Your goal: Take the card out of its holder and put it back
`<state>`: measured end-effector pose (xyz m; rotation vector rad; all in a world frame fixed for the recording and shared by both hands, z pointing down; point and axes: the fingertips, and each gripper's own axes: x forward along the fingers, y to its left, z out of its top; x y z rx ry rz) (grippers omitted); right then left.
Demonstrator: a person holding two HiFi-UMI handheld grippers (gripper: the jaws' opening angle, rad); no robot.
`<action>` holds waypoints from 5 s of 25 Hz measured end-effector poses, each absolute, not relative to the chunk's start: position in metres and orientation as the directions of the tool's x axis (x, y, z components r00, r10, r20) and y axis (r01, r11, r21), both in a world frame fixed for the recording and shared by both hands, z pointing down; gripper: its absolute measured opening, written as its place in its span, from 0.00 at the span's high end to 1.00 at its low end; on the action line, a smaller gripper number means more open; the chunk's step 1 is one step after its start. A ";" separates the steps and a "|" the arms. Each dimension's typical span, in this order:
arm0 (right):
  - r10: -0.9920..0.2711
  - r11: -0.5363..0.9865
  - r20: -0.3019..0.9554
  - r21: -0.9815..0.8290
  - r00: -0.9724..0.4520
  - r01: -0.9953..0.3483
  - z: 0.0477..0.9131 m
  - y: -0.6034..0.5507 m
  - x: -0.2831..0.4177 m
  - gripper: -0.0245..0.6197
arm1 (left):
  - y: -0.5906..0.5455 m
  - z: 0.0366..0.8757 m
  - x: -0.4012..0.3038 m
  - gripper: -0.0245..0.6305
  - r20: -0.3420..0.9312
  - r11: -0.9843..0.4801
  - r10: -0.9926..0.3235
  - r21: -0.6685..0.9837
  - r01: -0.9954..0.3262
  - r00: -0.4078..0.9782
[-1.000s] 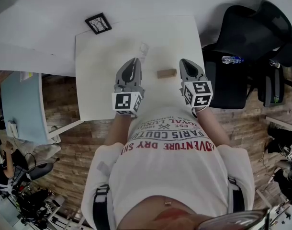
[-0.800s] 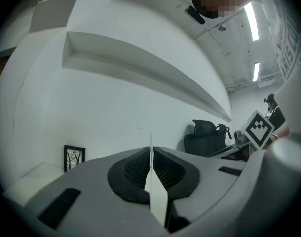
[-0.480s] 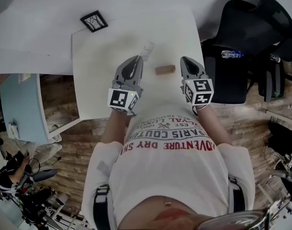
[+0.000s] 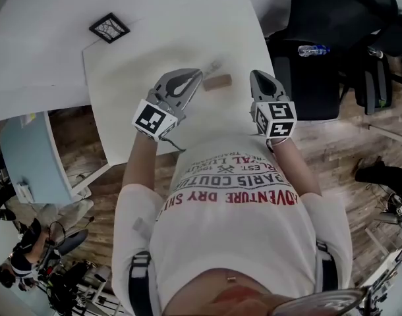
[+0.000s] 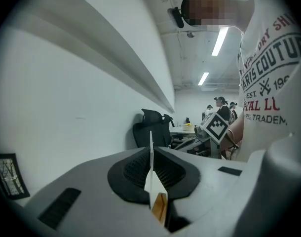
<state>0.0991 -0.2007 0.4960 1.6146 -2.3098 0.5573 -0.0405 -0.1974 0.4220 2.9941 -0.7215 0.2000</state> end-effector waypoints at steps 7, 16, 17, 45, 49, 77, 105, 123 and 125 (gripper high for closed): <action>-0.841 0.255 0.449 -0.162 -0.302 -0.953 0.506 -0.187 0.120 0.92 | -0.195 0.443 -0.023 0.91 0.200 -0.939 -0.322 0.057 -0.339 0.925; -0.822 0.242 0.497 -0.137 -0.278 -0.961 0.520 -0.173 0.122 0.92 | -0.187 0.473 -0.020 0.91 0.292 -0.986 -0.117 0.081 -0.146 0.949; -0.820 0.244 0.501 -0.131 -0.277 -0.961 0.520 -0.172 0.122 0.92 | -0.187 0.475 -0.019 0.91 0.299 -0.988 -0.105 0.078 -0.134 0.949; -0.812 0.265 0.517 -0.088 -0.271 -0.960 0.516 -0.185 0.125 0.92 | -0.199 0.482 -0.016 0.91 0.289 -0.991 -0.078 0.086 -0.107 0.954; -0.811 0.264 0.519 -0.088 -0.270 -0.961 0.517 -0.185 0.126 0.92 | -0.199 0.483 -0.020 0.91 0.284 -0.988 -0.097 0.090 -0.128 0.954; -0.811 0.261 0.513 -0.109 -0.279 -0.959 0.518 -0.186 0.123 0.92 | -0.193 0.496 -0.016 0.91 0.347 -0.986 -0.131 0.055 -0.159 0.929; -0.799 0.277 0.534 -0.081 -0.276 -0.958 0.522 -0.184 0.123 0.92 | -0.190 0.542 -0.025 0.91 0.347 -0.970 -0.163 0.116 -0.214 0.924; -0.803 0.293 0.517 -0.089 -0.295 -0.952 0.515 -0.179 0.113 0.92 | -0.203 0.502 -0.037 0.60 0.207 -0.911 -0.307 0.218 -0.349 0.929; -0.806 0.296 0.510 -0.091 -0.300 -0.951 0.512 -0.179 0.110 0.92 | -0.210 0.493 -0.046 0.60 0.167 -0.870 -0.397 0.245 -0.428 0.902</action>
